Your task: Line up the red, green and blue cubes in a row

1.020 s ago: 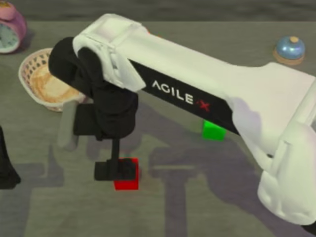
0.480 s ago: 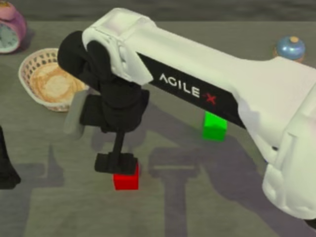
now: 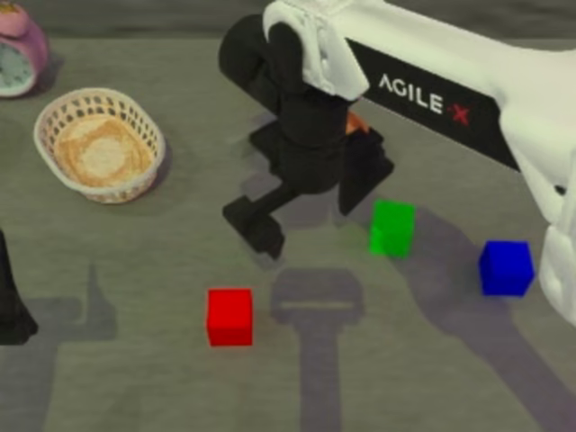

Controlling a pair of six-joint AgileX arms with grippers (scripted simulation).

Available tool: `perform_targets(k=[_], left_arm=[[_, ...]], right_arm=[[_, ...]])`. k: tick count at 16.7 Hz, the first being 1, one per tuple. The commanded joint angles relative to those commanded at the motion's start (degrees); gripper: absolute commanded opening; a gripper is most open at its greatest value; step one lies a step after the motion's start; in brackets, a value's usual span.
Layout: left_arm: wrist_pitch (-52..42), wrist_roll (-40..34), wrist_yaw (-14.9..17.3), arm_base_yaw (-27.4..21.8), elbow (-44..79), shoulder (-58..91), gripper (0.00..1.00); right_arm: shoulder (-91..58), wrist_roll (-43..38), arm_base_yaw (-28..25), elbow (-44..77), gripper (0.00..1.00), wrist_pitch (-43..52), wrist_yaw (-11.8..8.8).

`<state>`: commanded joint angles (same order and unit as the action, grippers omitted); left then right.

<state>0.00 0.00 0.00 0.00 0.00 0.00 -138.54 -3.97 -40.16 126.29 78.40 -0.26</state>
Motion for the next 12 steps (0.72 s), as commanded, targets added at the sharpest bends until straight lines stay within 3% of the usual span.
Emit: perform_targets(k=[6,9,12], left_arm=[[0.0,0.0,0.0,0.0,0.0,0.0,1.0],[0.0,0.0,0.0,0.0,0.0,0.0,1.0],[0.0,0.0,0.0,0.0,0.0,0.0,1.0]], right_arm=[[4.0,-27.2,8.8,-8.3,1.0,-3.7,0.3],[5.8,-33.6,11.5,-10.7,1.0,-5.3,0.5],[6.2,-34.7,12.0,-11.1,1.0,-5.6,0.5]])
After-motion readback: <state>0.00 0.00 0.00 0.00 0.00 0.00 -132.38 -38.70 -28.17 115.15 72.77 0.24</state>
